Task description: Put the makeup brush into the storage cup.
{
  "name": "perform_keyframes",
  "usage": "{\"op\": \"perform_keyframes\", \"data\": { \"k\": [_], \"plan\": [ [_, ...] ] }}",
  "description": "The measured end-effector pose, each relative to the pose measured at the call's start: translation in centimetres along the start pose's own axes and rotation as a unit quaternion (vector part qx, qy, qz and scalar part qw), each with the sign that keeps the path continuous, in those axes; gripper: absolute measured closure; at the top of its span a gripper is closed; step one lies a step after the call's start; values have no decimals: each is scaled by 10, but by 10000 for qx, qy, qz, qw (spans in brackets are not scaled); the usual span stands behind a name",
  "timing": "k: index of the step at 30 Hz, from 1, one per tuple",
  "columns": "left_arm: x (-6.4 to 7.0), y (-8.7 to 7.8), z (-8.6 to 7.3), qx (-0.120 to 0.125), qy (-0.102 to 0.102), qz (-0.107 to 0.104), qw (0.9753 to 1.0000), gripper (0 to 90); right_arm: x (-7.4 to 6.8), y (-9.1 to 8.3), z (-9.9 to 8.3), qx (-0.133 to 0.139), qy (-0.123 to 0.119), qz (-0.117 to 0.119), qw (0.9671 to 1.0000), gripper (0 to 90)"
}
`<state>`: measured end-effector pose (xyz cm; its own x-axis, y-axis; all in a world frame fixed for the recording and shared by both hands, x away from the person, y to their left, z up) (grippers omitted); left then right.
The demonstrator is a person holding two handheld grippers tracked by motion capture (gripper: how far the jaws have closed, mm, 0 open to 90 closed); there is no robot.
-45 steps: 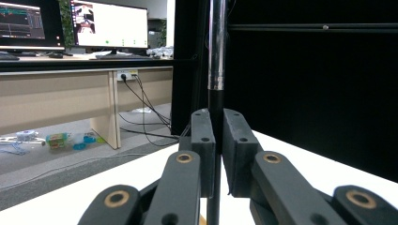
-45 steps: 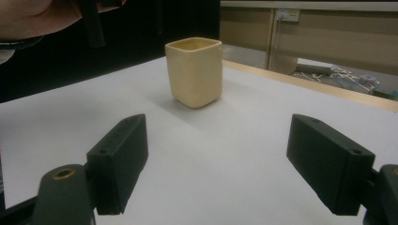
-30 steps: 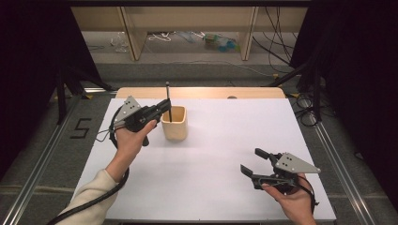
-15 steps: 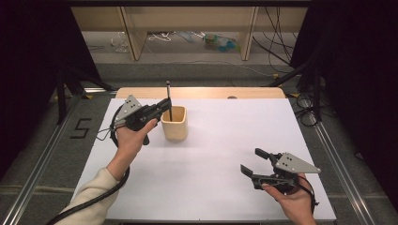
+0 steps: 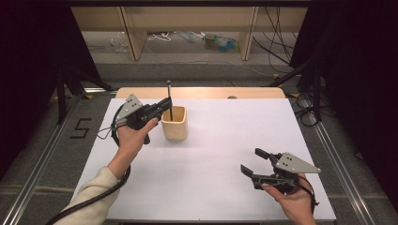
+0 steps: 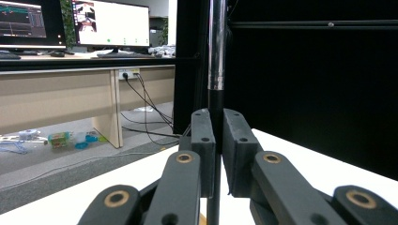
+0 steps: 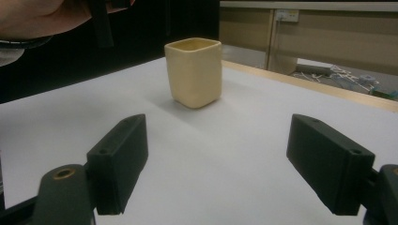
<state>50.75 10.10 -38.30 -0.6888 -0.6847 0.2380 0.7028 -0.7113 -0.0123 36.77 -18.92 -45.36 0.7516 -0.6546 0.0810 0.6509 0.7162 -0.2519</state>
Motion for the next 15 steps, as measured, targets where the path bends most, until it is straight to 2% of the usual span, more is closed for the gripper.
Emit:
{"op": "perform_keyframes", "data": {
  "k": [15],
  "plan": [
    [-4, 4, 1, -19, -27, 33, 10000, 838, 0, -1, -1, -50, -3, 11, 10000, 221]
  ]
}}
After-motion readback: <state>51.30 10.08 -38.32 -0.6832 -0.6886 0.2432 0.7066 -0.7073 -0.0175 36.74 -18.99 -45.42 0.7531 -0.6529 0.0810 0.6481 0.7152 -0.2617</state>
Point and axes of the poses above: each handheld gripper's, and its own axes: y roughly forward along the jaws, z roughly out of its top, x roughly to its right, the point moved 9 cm from there along y, roughly forward along the jaws, and after that the axes turned 9 degrees about -y, right-handed, at the moved point
